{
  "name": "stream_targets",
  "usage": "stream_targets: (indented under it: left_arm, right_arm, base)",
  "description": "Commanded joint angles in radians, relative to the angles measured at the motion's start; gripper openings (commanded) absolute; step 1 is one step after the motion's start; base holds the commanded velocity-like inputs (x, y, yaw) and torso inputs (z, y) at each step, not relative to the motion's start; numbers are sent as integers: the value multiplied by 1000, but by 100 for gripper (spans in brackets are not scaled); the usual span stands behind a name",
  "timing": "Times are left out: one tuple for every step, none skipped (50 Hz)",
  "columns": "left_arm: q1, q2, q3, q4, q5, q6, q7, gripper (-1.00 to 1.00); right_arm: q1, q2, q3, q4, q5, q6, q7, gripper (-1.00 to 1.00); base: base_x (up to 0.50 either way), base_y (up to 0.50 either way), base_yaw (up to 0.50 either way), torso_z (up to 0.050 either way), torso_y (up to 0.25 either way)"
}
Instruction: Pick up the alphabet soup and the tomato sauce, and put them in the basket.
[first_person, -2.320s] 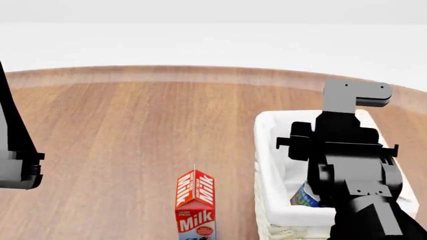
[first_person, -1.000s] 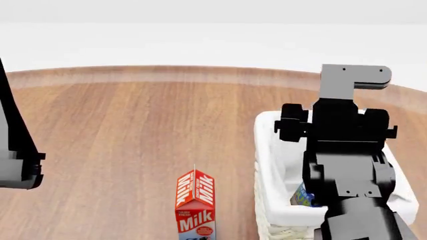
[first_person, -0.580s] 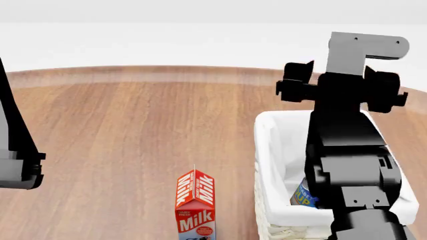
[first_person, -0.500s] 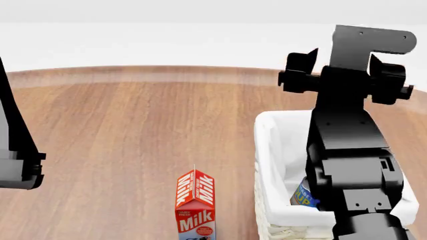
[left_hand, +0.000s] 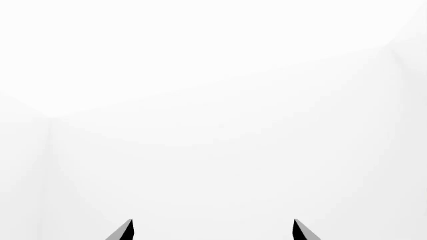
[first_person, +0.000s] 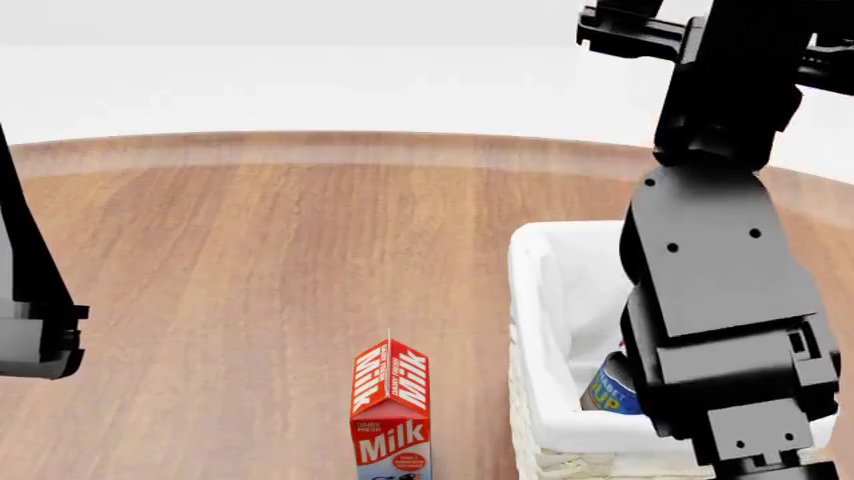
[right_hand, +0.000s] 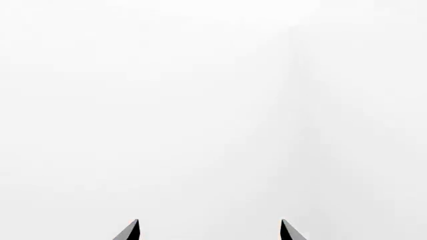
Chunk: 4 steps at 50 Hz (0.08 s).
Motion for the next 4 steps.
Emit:
stream_targets:
  left_arm:
    - [-1, -2, -1, 7, -3, -8, -2, 100]
    - [-3, -2, -1, 8, -3, -9, -2, 100]
    - [-4, -2, 1, 8, -2, -11, -2, 100]
    - [-7, -2, 2, 9, -2, -13, -1, 100]
  right_arm:
    - [-30, 34, -7, -199, -39, -20, 64, 100]
    - [-34, 37, -7, -218, -40, -16, 69, 100]
    - [-38, 40, -8, -230, -49, -21, 78, 100]
    - [-40, 41, -4, -250, -36, -7, 78, 100]
  base:
    - [0, 0, 0, 0, 0]
    - [0, 0, 0, 0, 0]
    - [0, 0, 0, 0, 0]
    - [0, 0, 0, 0, 0]
